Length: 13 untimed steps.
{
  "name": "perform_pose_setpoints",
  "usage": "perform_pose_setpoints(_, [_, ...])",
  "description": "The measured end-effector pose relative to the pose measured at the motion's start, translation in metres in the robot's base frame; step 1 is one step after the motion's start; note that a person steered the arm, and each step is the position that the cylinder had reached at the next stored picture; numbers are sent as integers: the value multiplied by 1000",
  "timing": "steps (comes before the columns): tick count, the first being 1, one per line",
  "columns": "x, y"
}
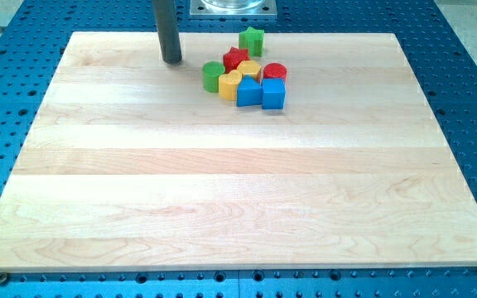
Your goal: Push the green star towards the red circle
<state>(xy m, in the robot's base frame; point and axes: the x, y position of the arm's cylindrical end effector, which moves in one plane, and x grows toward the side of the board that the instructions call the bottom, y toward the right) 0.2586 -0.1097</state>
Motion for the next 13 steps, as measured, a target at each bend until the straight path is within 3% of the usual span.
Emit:
perform_pose_setpoints(3, [-16, -5])
perform_pose_setpoints(4, [-21, 42])
perform_pose_setpoints(6, [-53, 45])
perform_pose_setpoints(7, [-61, 78])
perform_pose_setpoints(9, [-44, 174])
perform_pose_setpoints(11, [5, 203])
perform_pose_setpoints(12, [12, 261])
perform_pose_setpoints(13, [72, 276])
